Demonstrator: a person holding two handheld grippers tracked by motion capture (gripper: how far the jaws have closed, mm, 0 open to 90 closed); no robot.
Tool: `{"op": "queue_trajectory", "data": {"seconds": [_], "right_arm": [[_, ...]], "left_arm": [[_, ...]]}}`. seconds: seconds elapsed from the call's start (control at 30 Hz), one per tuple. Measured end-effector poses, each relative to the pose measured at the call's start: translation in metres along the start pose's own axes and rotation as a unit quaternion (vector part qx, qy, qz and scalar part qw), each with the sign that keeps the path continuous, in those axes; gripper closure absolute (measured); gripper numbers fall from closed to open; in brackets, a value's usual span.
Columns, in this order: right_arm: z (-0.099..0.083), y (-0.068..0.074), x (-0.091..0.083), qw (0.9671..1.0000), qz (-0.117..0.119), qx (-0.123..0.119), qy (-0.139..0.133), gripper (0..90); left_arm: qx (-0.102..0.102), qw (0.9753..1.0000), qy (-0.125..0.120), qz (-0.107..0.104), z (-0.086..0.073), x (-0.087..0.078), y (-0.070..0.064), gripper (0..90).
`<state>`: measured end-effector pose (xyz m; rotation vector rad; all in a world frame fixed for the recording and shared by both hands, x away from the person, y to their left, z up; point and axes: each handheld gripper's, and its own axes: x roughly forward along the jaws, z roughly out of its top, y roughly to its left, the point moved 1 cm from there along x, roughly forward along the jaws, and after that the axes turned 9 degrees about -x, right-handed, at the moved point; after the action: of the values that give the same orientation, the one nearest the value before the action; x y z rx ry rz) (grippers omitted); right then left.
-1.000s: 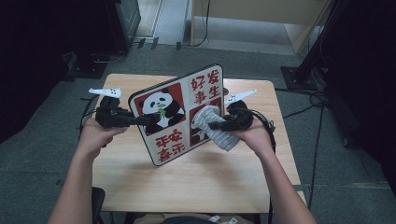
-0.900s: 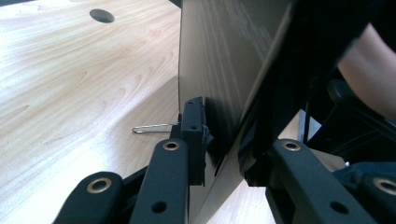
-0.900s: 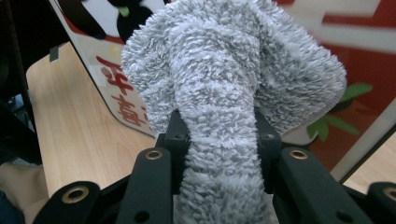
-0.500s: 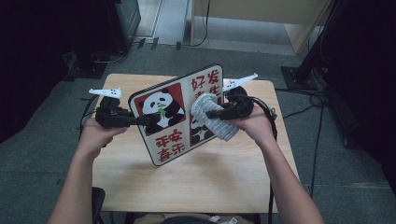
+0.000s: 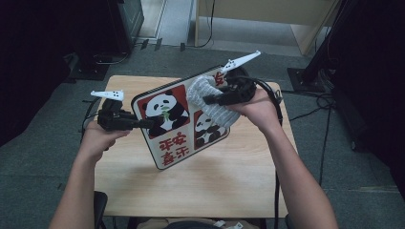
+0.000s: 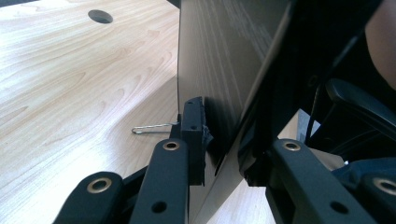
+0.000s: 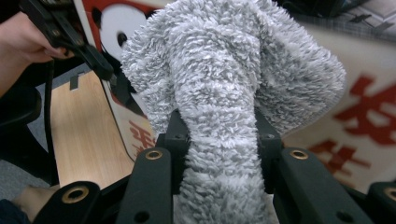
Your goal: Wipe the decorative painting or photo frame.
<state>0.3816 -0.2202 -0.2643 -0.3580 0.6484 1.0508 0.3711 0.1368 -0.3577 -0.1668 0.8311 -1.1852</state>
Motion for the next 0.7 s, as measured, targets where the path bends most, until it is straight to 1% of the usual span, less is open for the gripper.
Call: {"op": "queue_trajectory", "data": {"seconds": [0.03,0.07,0.1,0.17,0.23,0.33,0.37,0.43,0.53,0.7], "right_arm": [[0.005,0.001,-0.001,1.0,0.001,0.0,0.001,67.9],[0.014,0.003,-0.003,1.0,0.0,-0.009,-0.003,67.9],[0.019,0.004,-0.004,0.9998,-0.005,-0.015,-0.008,67.9],[0.022,0.005,-0.005,0.9997,-0.006,-0.02,-0.013,67.9],[0.034,0.009,-0.009,0.9994,-0.009,-0.027,-0.021,67.8],[0.045,0.01,-0.009,0.9992,-0.01,-0.029,-0.025,67.9],[0.048,0.01,-0.008,0.9991,-0.011,-0.032,-0.025,67.9],[0.052,0.009,-0.003,0.9993,-0.01,-0.03,-0.021,67.8],[0.052,0.004,0.007,0.9996,-0.007,-0.027,-0.009,67.8],[0.046,0.002,0.015,0.9998,-0.003,-0.021,-0.003,67.8]], "left_arm": [[0.0,1.0,-0.001,0.0,0.0,0.0,0.0,75.3],[0.0,1.0,-0.001,-0.001,0.0,0.0,0.0,75.3],[0.0,1.0,-0.001,0.0,0.0,0.0,0.0,75.3],[0.001,1.0,-0.001,0.0,0.0,0.0,0.0,75.4],[0.001,1.0,-0.001,-0.001,0.0,0.0,0.0,75.4],[0.001,1.0,-0.001,-0.002,0.0,0.0,0.0,75.4],[0.001,1.0,-0.002,-0.002,0.0,0.0,0.001,75.4],[0.001,1.0,-0.001,-0.003,0.0,0.0,0.001,75.4],[0.003,1.0,-0.002,-0.004,0.0,0.0,0.001,75.3],[0.003,1.0,-0.002,-0.005,-0.001,0.0,0.001,75.3]]}}
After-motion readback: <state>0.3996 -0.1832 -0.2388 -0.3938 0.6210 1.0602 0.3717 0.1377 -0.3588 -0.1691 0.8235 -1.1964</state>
